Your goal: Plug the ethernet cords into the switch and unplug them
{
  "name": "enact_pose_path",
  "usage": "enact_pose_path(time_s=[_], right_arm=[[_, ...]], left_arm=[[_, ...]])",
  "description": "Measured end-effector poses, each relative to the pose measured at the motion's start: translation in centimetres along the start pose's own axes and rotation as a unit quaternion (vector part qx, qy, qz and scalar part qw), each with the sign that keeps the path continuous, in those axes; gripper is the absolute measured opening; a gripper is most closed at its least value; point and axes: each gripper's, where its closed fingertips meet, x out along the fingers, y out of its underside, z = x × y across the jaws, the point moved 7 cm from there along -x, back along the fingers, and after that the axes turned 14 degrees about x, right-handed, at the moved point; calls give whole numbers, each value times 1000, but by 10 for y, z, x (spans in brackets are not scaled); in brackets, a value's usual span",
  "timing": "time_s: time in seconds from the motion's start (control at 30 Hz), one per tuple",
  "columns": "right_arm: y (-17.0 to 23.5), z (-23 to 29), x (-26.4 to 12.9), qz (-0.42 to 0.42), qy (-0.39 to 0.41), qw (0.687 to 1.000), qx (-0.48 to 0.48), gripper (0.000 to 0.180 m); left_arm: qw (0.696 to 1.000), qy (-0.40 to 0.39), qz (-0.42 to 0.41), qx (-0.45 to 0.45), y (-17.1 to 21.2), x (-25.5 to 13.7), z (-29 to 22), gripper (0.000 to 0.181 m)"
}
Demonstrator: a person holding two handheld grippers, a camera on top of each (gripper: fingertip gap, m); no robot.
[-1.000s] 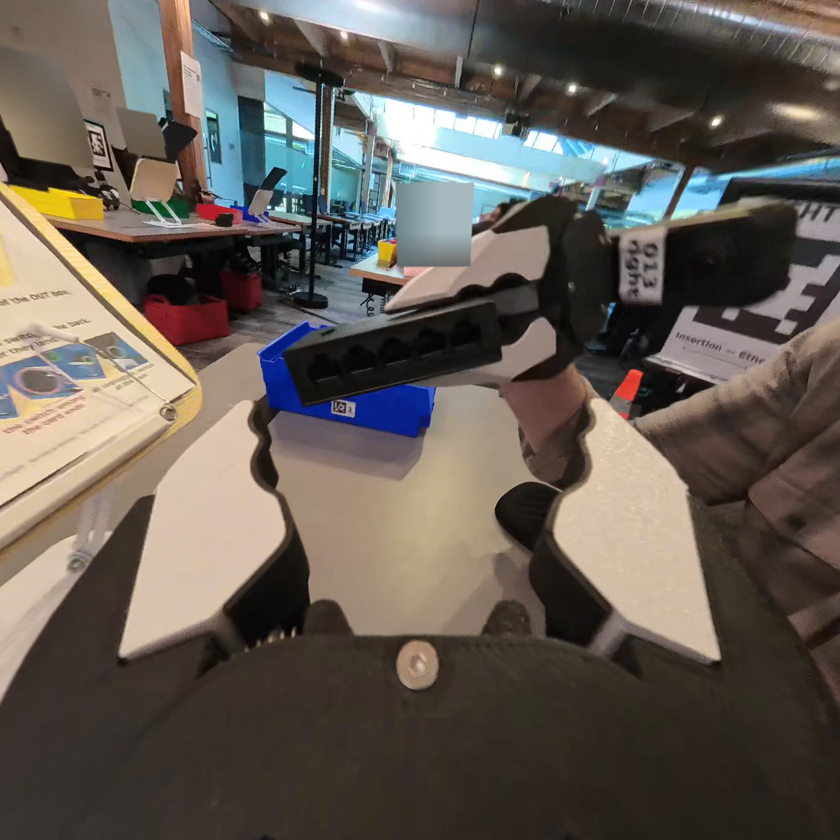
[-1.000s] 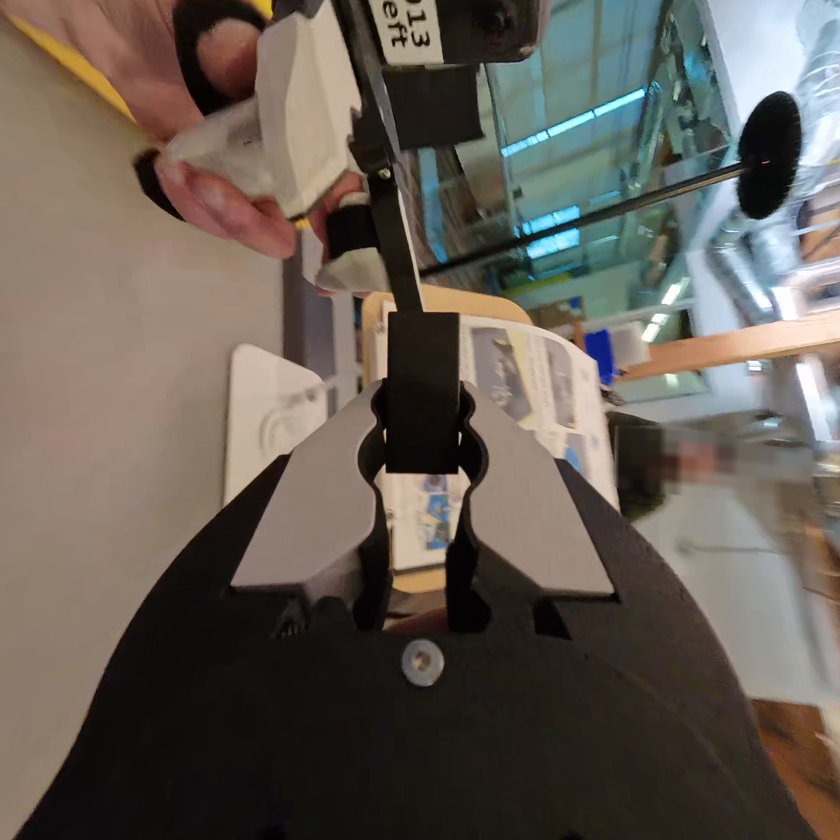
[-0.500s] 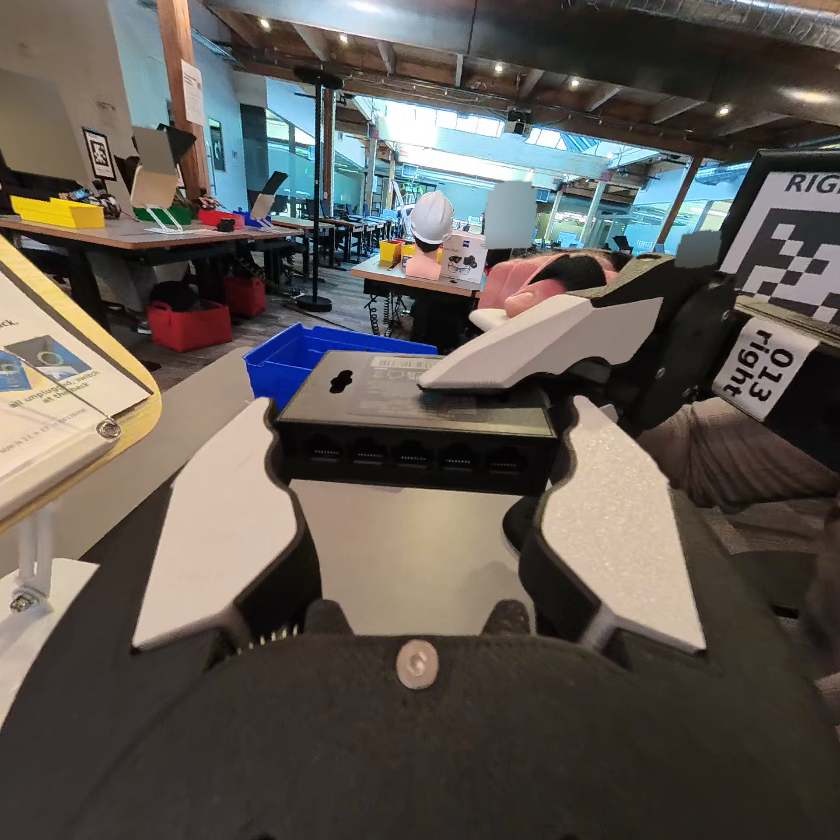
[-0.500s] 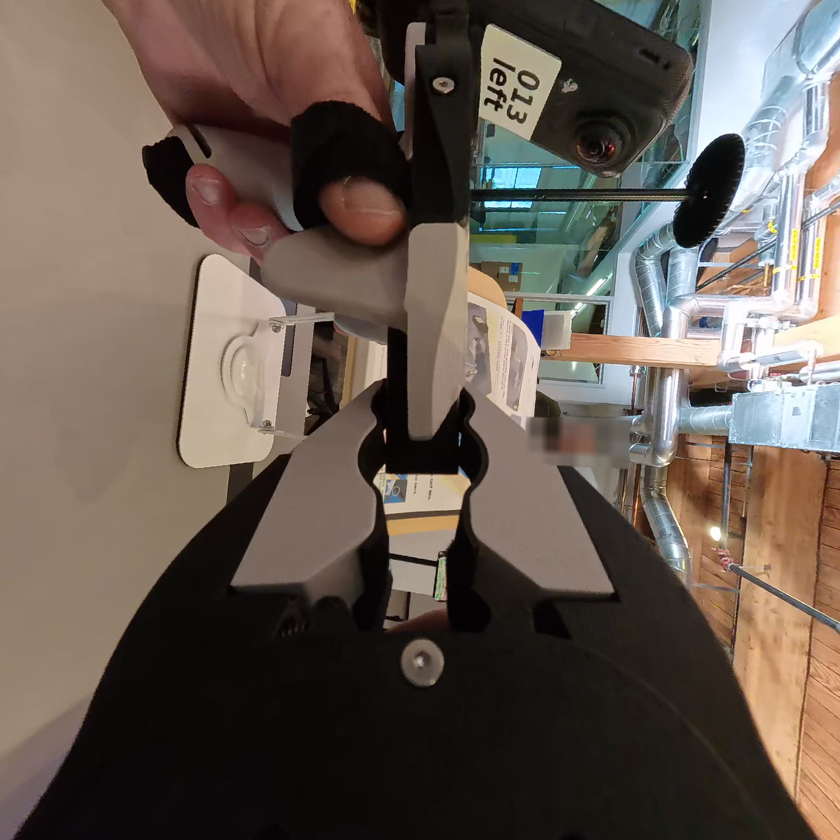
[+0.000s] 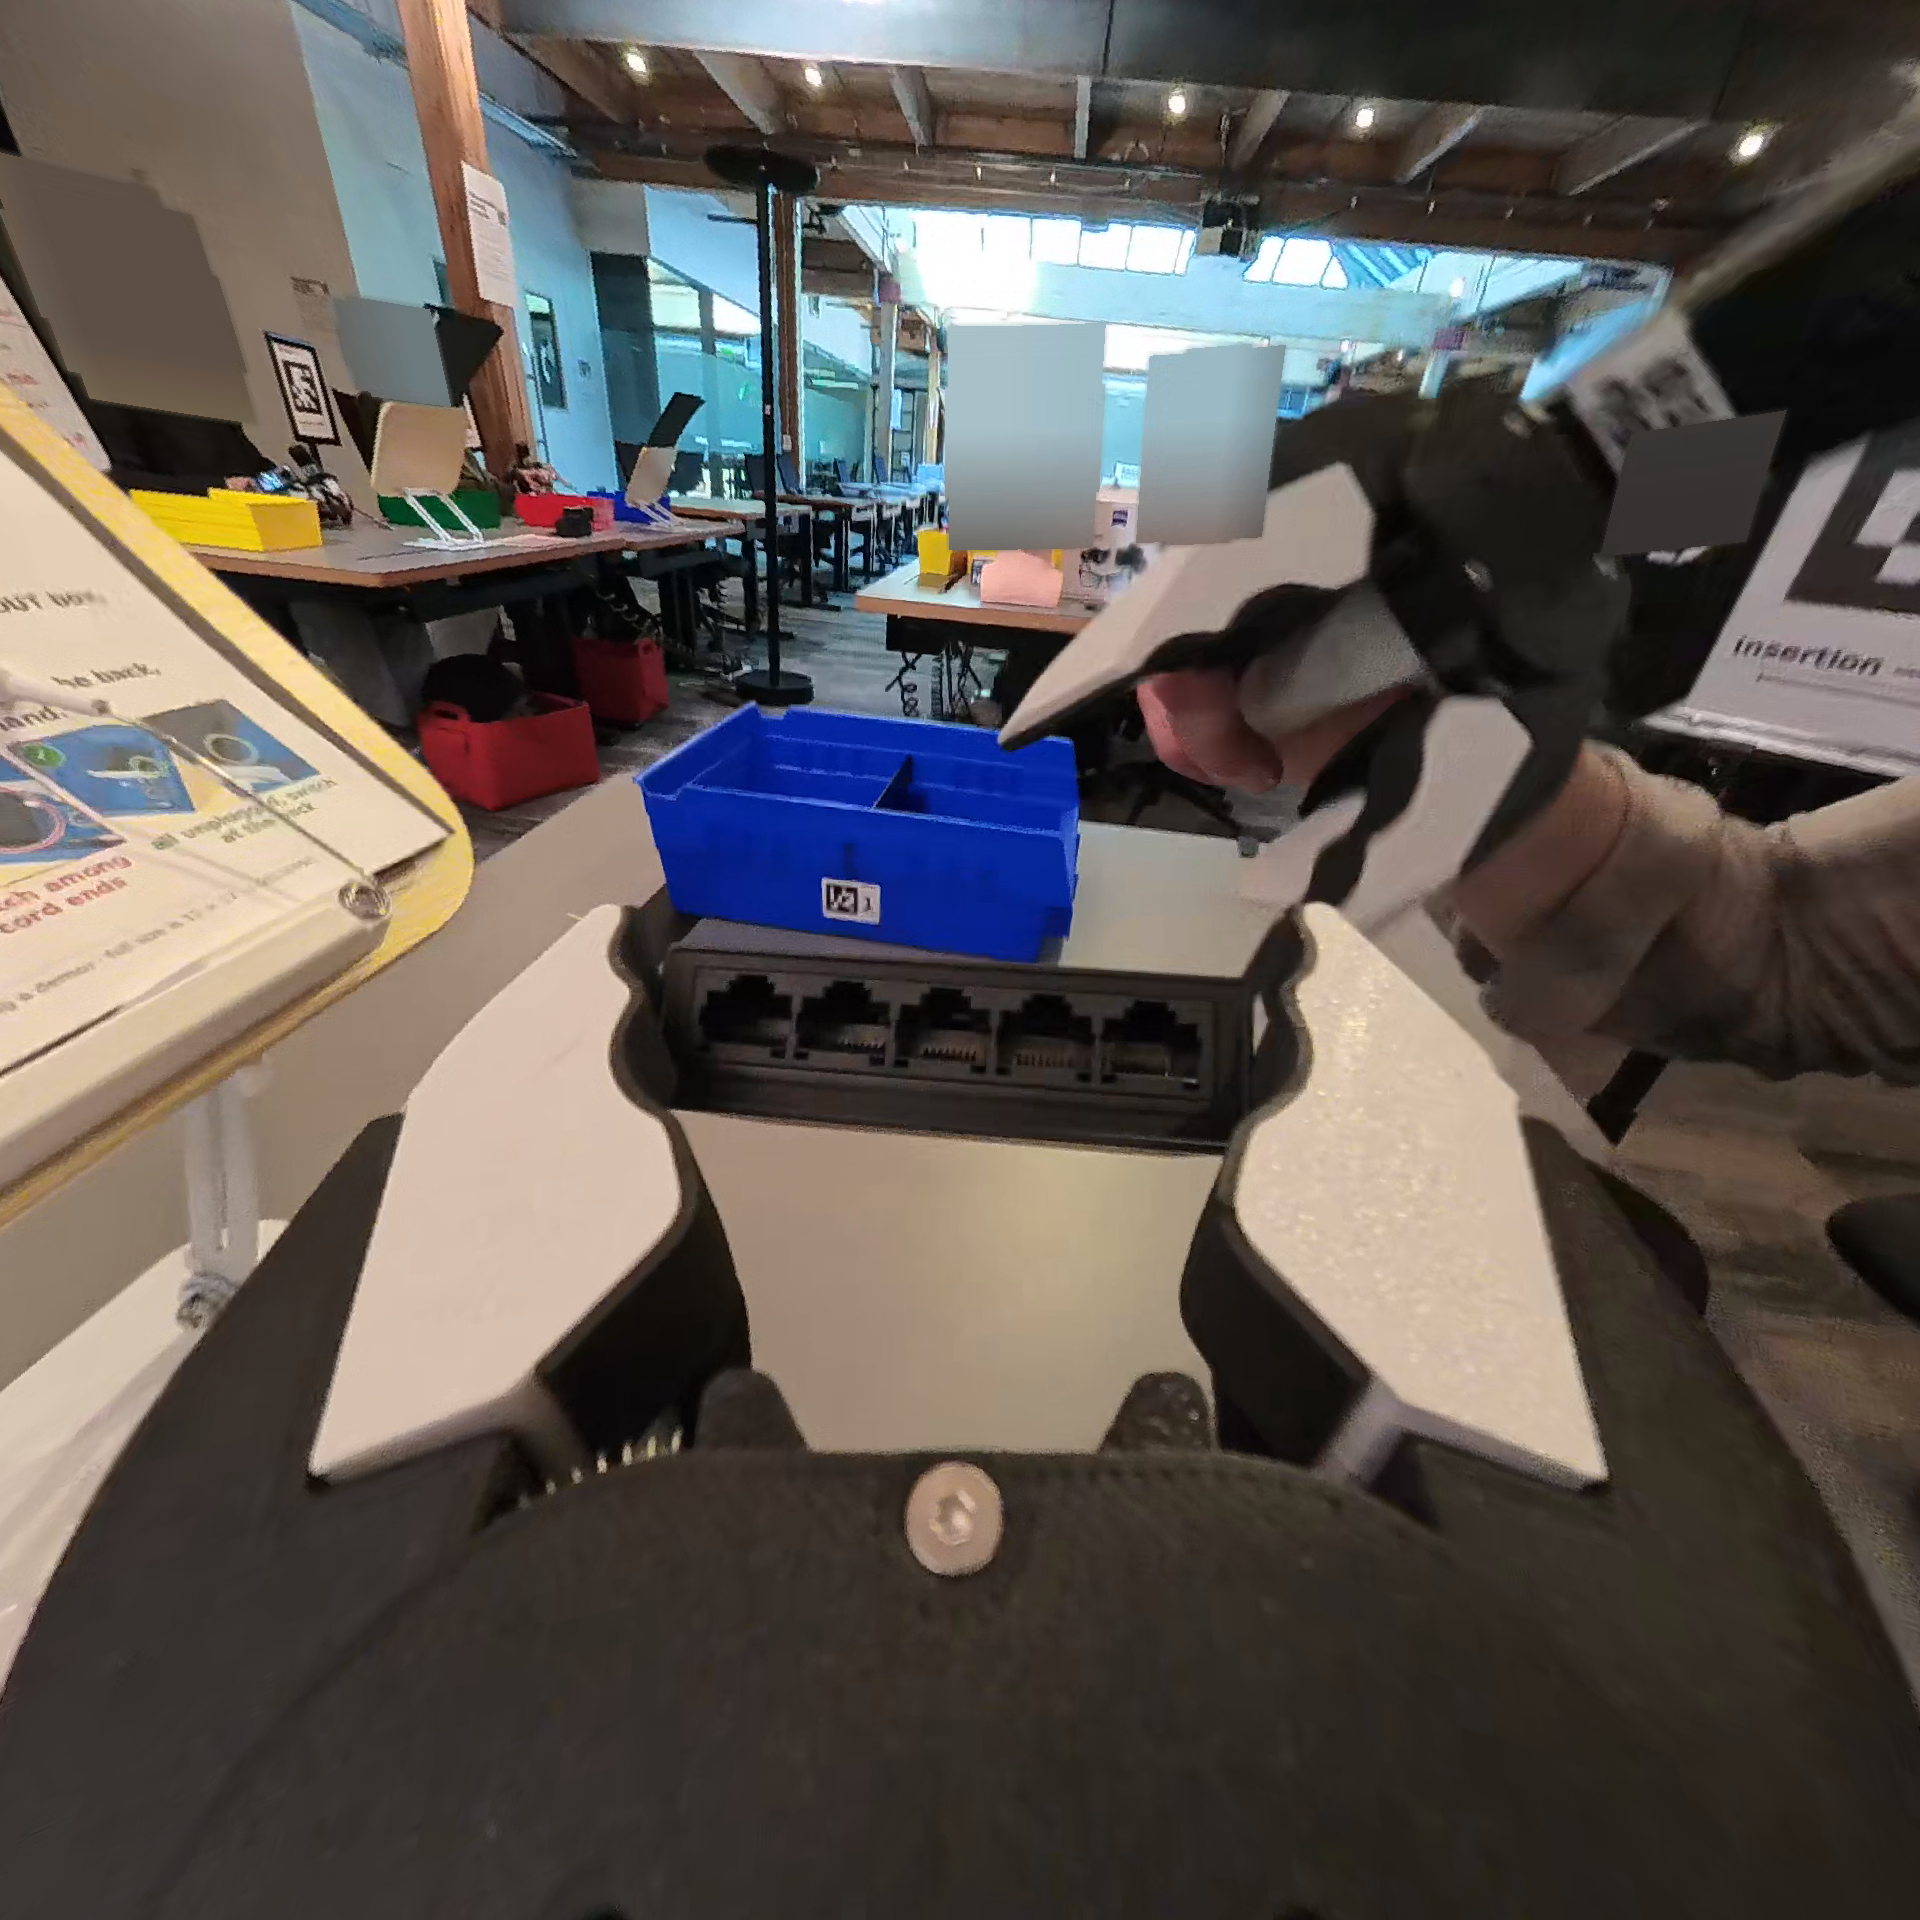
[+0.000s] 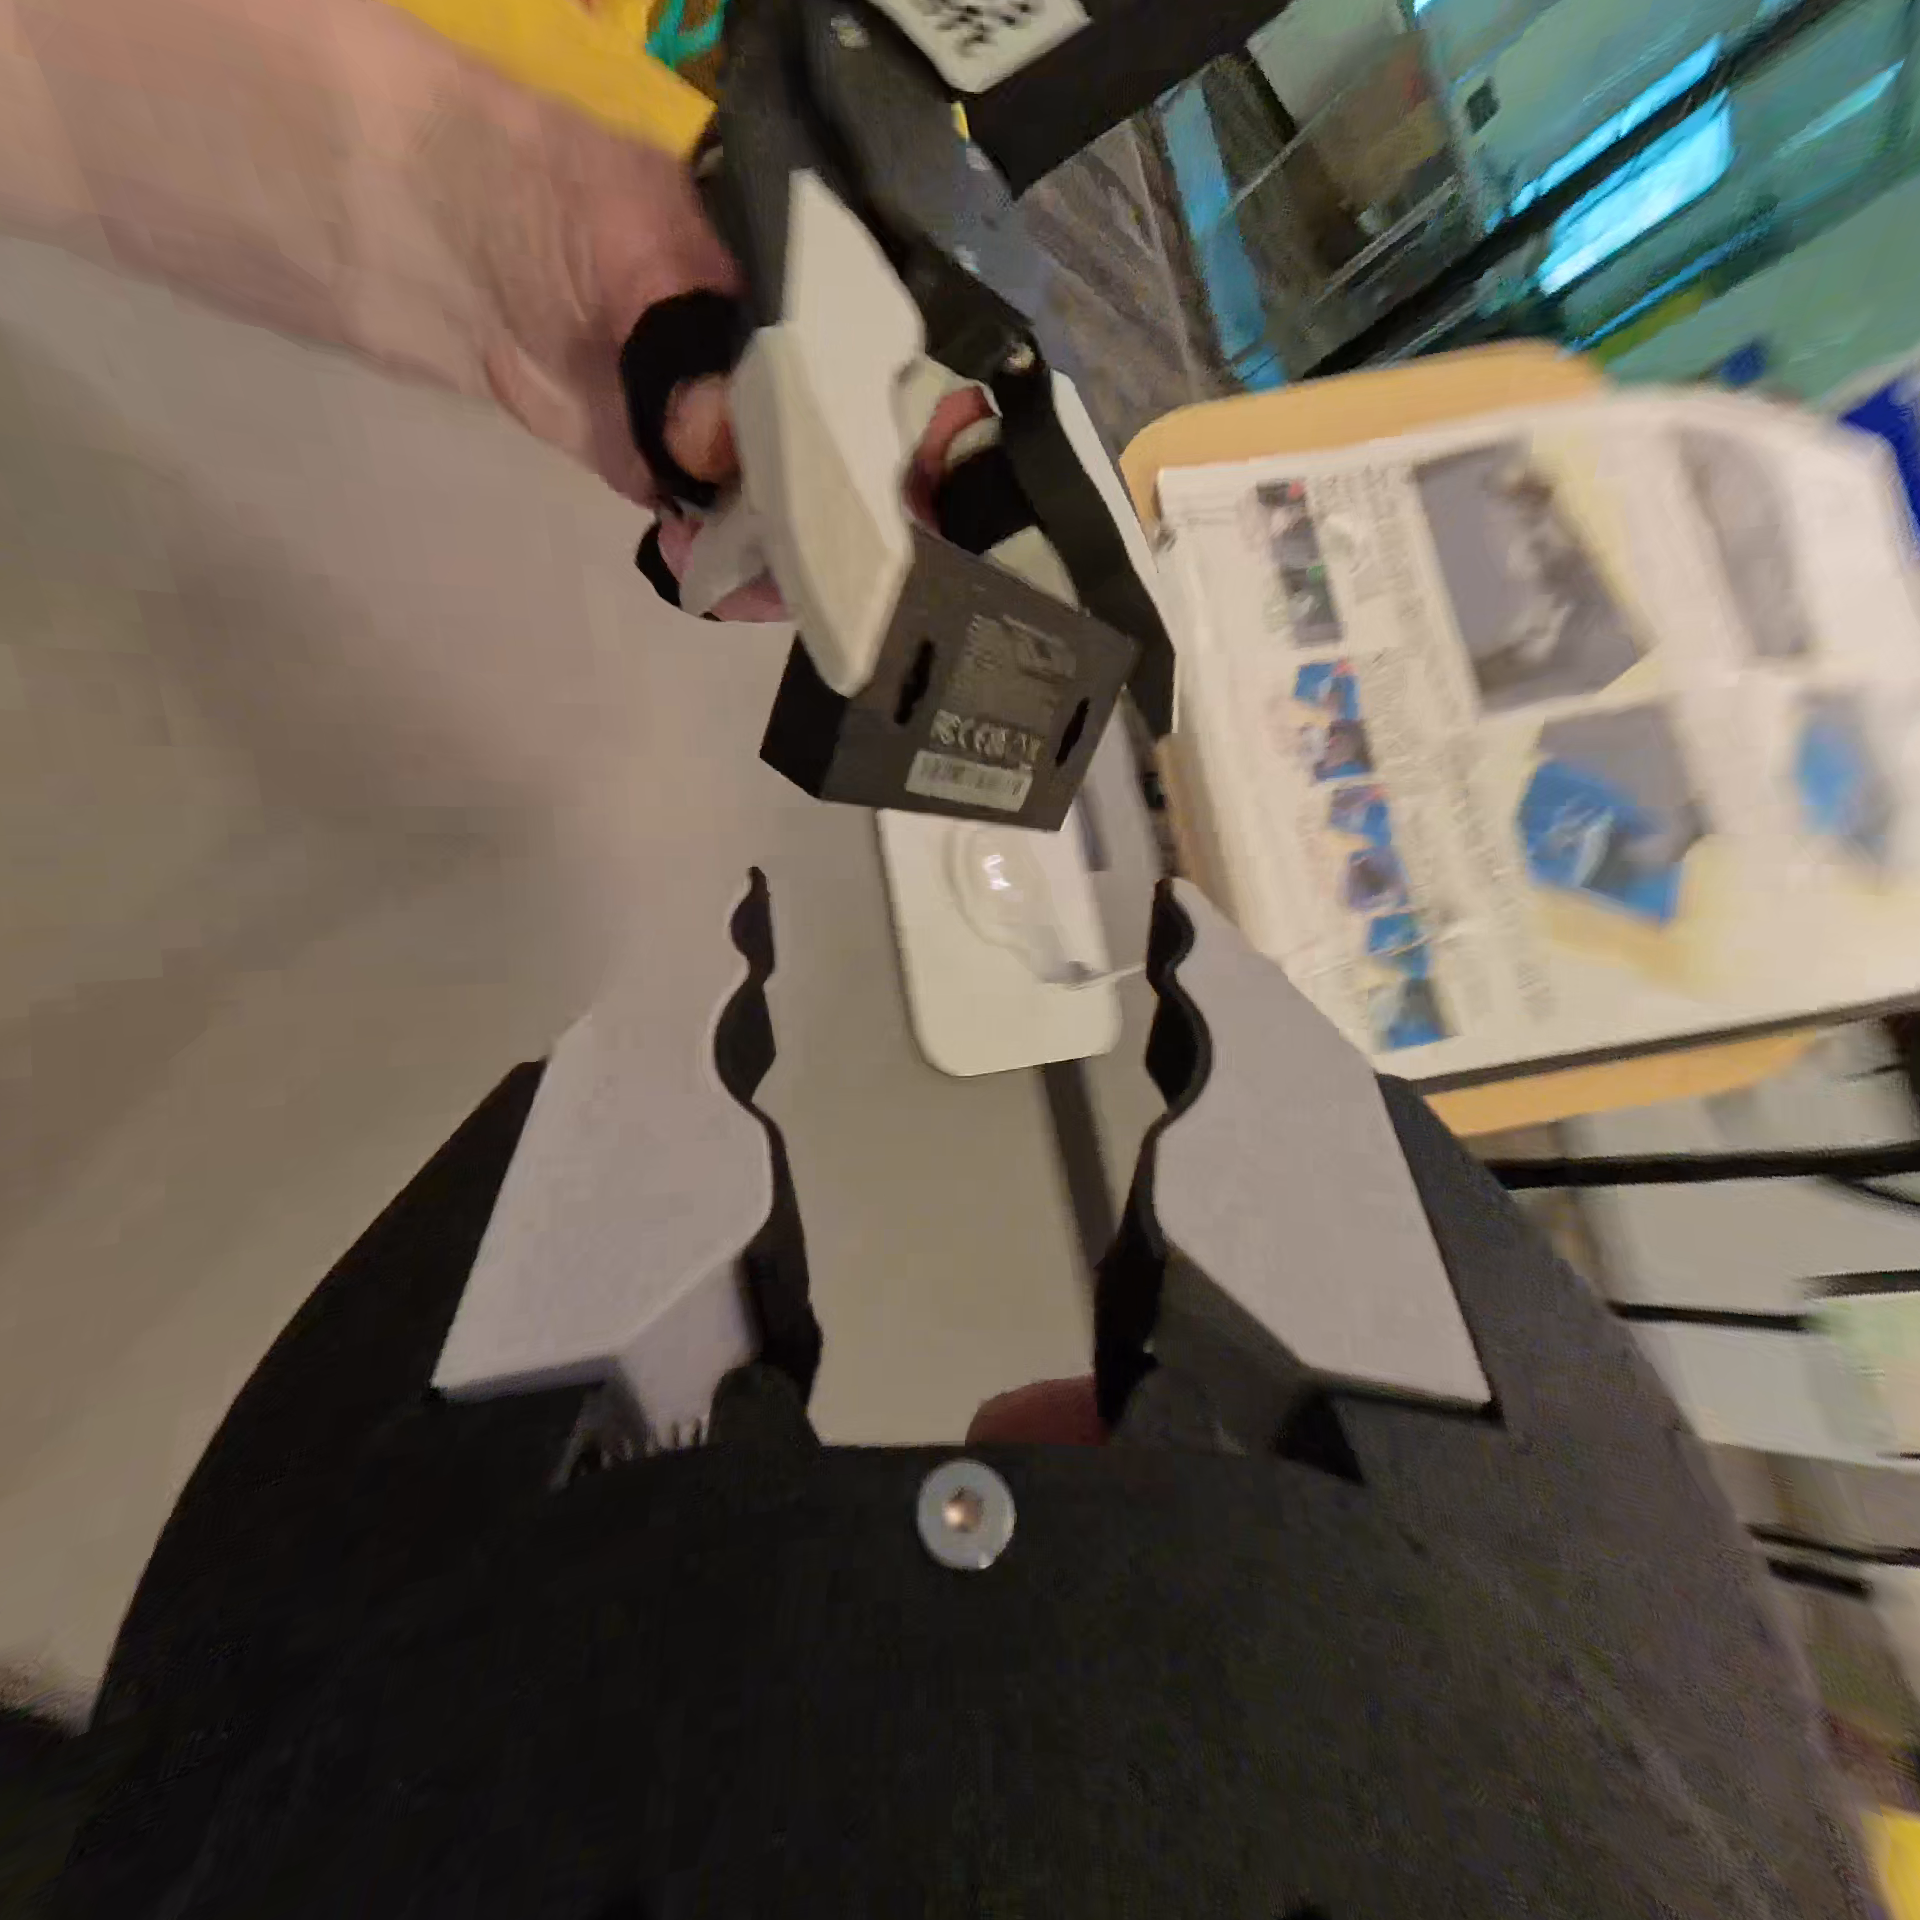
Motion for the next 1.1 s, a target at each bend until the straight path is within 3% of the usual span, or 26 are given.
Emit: enact_pose_path(time_s=[0.07,0.13,0.2,0.27,0.4,0.5,0.57,0.67,0.77,1.1], right_arm=[[20,-9,0,-8,-76,987,139,69],[33,-13,6,-64,-156,945,279,75],[51,-14,22,-80,-239,878,408,78],[63,-11,37,-112,-323,786,514,76],[69,2,56,-183,-443,628,613,73],[63,14,63,-211,-491,585,610,67],[56,19,63,-217,-491,601,592,59],[58,13,60,-243,-489,587,598,46],[61,7,59,-248,-471,598,599,38],[91,8,76,-115,-419,631,643,35]], left_arm=[[1000,12,11,2,8,1,-1,109],[1000,25,-1,8,9,4,-6,109],[999,31,-3,28,7,8,-12,109],[998,47,-12,39,4,11,-20,108],[996,58,-23,63,2,19,-32,108],[994,71,-16,81,6,26,-40,108],[993,71,-26,88,6,27,-43,108],[992,68,-29,98,4,21,-39,108],[991,61,-8,119,11,17,-35,107],[975,66,144,154,62,20,-27,107]])
